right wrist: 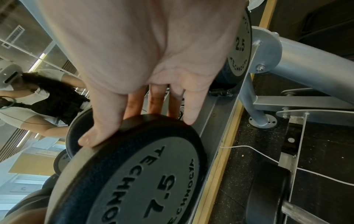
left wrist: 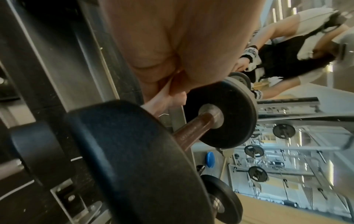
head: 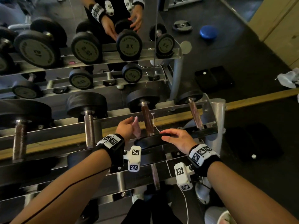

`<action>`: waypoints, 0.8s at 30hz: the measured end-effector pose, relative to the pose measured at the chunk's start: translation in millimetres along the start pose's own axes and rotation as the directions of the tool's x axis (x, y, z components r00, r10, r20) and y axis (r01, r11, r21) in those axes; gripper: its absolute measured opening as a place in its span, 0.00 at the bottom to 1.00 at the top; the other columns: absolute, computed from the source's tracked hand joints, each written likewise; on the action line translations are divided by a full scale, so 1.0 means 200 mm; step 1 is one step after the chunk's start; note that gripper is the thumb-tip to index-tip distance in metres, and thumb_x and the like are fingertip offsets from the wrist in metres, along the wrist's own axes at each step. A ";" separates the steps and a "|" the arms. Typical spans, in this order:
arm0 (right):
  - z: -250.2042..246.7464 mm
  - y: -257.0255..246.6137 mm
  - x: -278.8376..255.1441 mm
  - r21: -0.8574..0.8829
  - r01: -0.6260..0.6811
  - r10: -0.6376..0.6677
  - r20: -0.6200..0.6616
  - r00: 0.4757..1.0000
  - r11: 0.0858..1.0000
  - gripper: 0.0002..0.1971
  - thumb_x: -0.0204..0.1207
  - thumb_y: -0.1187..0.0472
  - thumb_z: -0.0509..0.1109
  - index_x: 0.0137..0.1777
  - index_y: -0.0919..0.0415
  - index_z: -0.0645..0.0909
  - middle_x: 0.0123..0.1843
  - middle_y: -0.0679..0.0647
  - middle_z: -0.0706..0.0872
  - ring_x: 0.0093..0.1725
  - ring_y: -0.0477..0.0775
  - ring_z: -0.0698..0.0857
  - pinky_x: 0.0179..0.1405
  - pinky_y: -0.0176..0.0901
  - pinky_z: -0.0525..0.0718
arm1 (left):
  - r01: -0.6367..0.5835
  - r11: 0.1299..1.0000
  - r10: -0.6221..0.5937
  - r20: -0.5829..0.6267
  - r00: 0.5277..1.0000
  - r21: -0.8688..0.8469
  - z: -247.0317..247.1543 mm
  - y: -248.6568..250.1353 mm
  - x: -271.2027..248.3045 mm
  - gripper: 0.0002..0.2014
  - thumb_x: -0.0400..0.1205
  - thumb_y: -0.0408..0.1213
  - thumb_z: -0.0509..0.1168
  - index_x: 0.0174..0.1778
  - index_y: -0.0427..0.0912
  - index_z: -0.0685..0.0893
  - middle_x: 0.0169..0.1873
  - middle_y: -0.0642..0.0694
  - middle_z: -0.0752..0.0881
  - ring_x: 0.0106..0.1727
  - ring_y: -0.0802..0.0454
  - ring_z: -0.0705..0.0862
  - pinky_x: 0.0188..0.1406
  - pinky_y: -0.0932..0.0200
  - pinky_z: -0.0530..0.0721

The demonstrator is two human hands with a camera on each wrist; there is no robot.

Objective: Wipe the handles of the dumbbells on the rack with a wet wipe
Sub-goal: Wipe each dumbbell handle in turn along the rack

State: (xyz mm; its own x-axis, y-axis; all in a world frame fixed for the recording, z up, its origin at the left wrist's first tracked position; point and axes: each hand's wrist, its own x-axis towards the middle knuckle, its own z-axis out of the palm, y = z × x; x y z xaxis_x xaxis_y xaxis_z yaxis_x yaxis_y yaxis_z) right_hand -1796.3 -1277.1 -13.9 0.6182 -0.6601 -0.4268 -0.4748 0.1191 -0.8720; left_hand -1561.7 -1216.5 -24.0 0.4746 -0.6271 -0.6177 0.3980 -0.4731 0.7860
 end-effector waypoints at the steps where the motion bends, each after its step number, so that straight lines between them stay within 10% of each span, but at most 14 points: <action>1: 0.00 0.01 0.00 -0.001 0.004 -0.004 0.004 1.000 1.000 0.19 0.63 0.33 0.75 0.55 0.32 0.87 0.60 0.40 0.88 0.68 0.47 0.81 0.75 0.61 0.74 | 0.024 0.998 -0.023 0.015 1.000 -0.065 0.03 0.00 -0.01 0.20 0.87 0.27 0.60 0.76 0.40 0.74 0.43 0.41 0.87 0.40 0.48 0.85 0.44 0.50 0.84; 8: 0.00 0.02 0.02 0.033 0.006 -0.006 0.002 1.000 0.999 0.20 0.62 0.34 0.77 0.55 0.34 0.88 0.59 0.42 0.89 0.68 0.50 0.82 0.73 0.57 0.76 | 0.117 0.984 -0.095 0.162 0.982 -0.135 0.08 0.02 -0.08 0.31 0.83 0.14 0.48 0.81 0.41 0.69 0.59 0.41 0.87 0.54 0.45 0.88 0.43 0.55 0.87; 14: 0.01 0.01 -0.01 0.093 0.030 -0.028 -0.023 0.999 0.995 0.10 0.74 0.51 0.78 0.53 0.37 0.89 0.56 0.43 0.90 0.63 0.47 0.85 0.67 0.44 0.81 | 0.168 0.976 -0.128 0.260 0.957 -0.138 -0.02 0.05 -0.15 0.28 0.81 0.09 0.46 0.73 0.29 0.75 0.47 0.37 0.90 0.43 0.45 0.92 0.36 0.55 0.92; 24: 0.00 -0.02 -0.02 0.058 0.017 -0.017 -0.010 1.000 0.998 0.13 0.76 0.52 0.76 0.60 0.47 0.88 0.59 0.43 0.88 0.64 0.42 0.82 0.69 0.41 0.76 | 0.145 0.989 -0.137 0.154 0.979 -0.036 0.10 0.05 -0.11 0.23 0.85 0.15 0.49 0.75 0.29 0.74 0.53 0.35 0.84 0.45 0.45 0.85 0.34 0.58 0.89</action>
State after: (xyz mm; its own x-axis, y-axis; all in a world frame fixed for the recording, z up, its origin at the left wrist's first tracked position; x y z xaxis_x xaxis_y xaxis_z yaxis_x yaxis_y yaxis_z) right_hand -1798.2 -1274.6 -9.0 0.6194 -0.6696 -0.4098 -0.4271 0.1505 -0.8916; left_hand -1584.3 -1219.7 -3.0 0.2891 -0.6436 -0.7086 0.4907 -0.5360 0.6870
